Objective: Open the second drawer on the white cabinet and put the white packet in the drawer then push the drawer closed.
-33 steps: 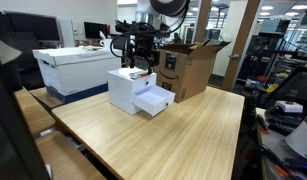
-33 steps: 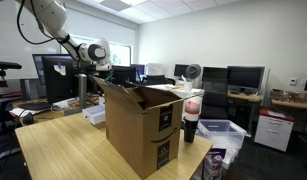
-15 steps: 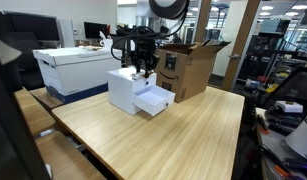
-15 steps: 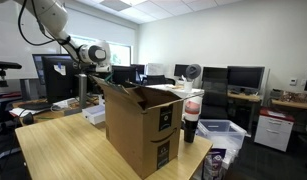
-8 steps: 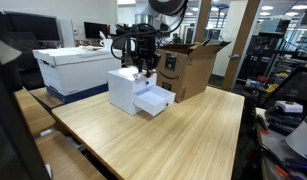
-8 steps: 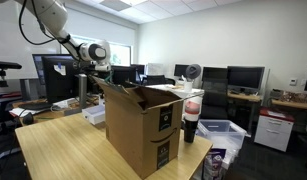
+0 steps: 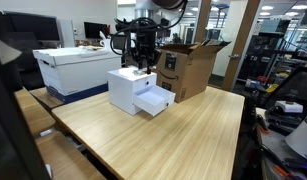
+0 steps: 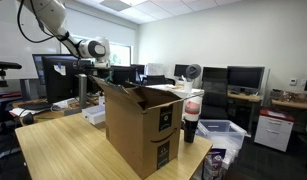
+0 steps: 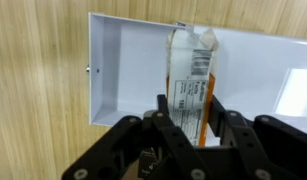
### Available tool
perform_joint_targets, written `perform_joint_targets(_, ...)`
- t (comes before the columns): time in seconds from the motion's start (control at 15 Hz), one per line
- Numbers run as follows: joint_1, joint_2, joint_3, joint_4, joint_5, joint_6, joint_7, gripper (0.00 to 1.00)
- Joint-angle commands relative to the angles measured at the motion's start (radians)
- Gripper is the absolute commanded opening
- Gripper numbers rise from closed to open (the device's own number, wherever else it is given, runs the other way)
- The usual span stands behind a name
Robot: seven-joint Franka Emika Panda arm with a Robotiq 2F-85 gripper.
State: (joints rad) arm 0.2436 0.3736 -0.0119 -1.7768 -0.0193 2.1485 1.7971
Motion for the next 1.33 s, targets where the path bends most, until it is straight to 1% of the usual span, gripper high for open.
perform_joint_targets(0.0,-0.019,-0.071,0.012,-0.092,-0.007,0.028,-0.006,0.16)
perform_joint_targets(0.4,-0.035,-0.127,0.017,-0.195,-0.003,0.075,-0.027,0.16)
perform_joint_targets(0.73,-0.044,-0.147,0.027,-0.255,0.009,0.105,-0.06,0.16)
perform_joint_targets(1.27,-0.041,-0.135,0.052,-0.303,0.019,0.142,-0.106,0.16)
